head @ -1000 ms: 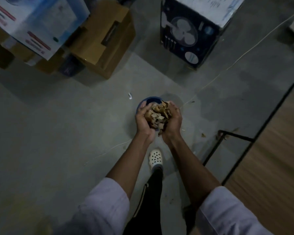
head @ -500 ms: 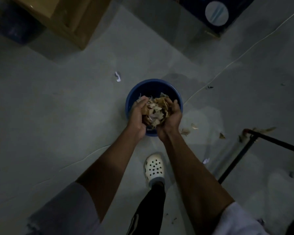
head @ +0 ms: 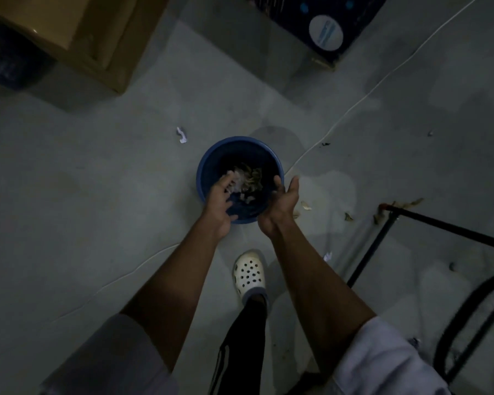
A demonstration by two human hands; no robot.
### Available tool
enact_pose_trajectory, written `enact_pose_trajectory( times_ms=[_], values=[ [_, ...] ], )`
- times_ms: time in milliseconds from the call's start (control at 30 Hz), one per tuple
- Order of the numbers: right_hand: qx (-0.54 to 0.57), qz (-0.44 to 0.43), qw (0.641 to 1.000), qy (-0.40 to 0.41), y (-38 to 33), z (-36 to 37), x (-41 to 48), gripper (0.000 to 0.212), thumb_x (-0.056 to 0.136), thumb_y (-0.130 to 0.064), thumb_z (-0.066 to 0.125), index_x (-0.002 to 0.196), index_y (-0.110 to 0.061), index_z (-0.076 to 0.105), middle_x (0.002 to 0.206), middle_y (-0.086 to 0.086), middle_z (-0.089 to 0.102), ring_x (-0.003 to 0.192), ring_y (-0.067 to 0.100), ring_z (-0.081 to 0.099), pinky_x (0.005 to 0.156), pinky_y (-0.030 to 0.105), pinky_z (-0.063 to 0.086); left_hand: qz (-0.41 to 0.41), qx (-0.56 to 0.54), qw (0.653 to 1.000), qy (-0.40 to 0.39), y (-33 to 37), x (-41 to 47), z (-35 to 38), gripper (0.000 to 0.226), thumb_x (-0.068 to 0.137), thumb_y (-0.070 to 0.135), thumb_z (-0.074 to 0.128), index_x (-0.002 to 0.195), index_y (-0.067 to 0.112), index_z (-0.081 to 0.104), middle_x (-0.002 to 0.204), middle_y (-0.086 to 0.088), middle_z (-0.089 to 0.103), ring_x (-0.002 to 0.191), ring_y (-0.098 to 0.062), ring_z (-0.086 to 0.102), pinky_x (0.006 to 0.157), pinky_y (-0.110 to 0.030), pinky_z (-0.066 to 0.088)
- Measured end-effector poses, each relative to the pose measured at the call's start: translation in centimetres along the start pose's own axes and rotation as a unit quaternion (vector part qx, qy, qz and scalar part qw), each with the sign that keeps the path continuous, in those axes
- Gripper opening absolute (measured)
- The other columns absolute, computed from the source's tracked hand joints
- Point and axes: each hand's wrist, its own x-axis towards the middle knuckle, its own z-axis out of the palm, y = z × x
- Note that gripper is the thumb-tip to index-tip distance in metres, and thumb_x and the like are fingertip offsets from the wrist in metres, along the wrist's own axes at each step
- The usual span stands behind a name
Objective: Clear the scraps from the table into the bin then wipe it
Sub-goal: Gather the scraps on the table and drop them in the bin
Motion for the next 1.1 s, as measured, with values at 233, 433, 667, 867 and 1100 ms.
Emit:
enact_pose_trajectory(
  times_ms=[233, 433, 667, 867, 1100],
  values=[
    [0.020, -0.023, 0.999, -0.011, -7.1, -4.1, -16.5, 0.064, 0.103, -0.066, 0.029, 0.137, -0.024, 0.064, 0.139, 0.001, 0.055, 0.131, 0.019, 0.043, 0.116, 0.049, 0.024, 0.099, -0.004, 0.991, -0.090, -1.5, -15.9, 4.3, 0.045, 0.104, 0.036, 0.052, 0.146, 0.020, 0.051, 0.144, -0.011, 0.057, 0.134, -0.027, 0.052, 0.100, -0.045, 0.046],
    [0.019, -0.105, 0.985, -0.134, -14.0, -12.5, -34.4, 0.048, 0.107, -0.046, 0.042, 0.140, -0.017, 0.060, 0.141, 0.008, 0.062, 0.134, 0.021, 0.051, 0.101, 0.041, 0.044, 0.207, 0.046, 0.960, -0.183, -7.5, -34.0, 9.2, 0.032, 0.104, 0.032, 0.050, 0.132, 0.019, 0.060, 0.123, -0.005, 0.071, 0.115, -0.019, 0.065, 0.095, -0.041, 0.049],
    [-0.081, -0.272, 0.949, -0.134, -18.4, -31.6, -52.7, 0.029, 0.107, -0.032, 0.046, 0.121, -0.018, 0.066, 0.112, 0.003, 0.072, 0.100, 0.016, 0.066, 0.078, 0.032, 0.051, 0.276, 0.088, 0.918, -0.270, -23.6, -51.4, 13.0, 0.025, 0.099, 0.026, 0.061, 0.121, 0.016, 0.068, 0.105, -0.005, 0.073, 0.091, -0.015, 0.069, 0.072, -0.031, 0.053],
    [-0.087, -0.307, 0.947, -0.020, -17.6, -48.0, -58.1, 0.028, 0.106, -0.033, 0.050, 0.123, -0.020, 0.069, 0.114, 0.000, 0.072, 0.105, 0.020, 0.062, 0.078, 0.035, 0.047, 0.220, 0.217, 0.904, -0.295, -38.1, -58.0, 15.3, 0.021, 0.102, 0.026, 0.056, 0.116, 0.016, 0.067, 0.106, -0.006, 0.075, 0.087, -0.017, 0.070, 0.071, -0.031, 0.054],
    [-0.043, -0.321, 0.942, 0.089, -16.6, -60.9, -59.5, 0.016, 0.103, -0.024, 0.060, 0.115, -0.017, 0.067, 0.107, 0.004, 0.071, 0.096, 0.020, 0.064, 0.069, 0.030, 0.047, 0.158, 0.382, 0.860, -0.299, -49.4, -60.3, 19.1, 0.017, 0.101, 0.027, 0.056, 0.114, 0.019, 0.064, 0.102, -0.003, 0.072, 0.084, -0.019, 0.068, 0.075, -0.033, 0.051]
  ],
)
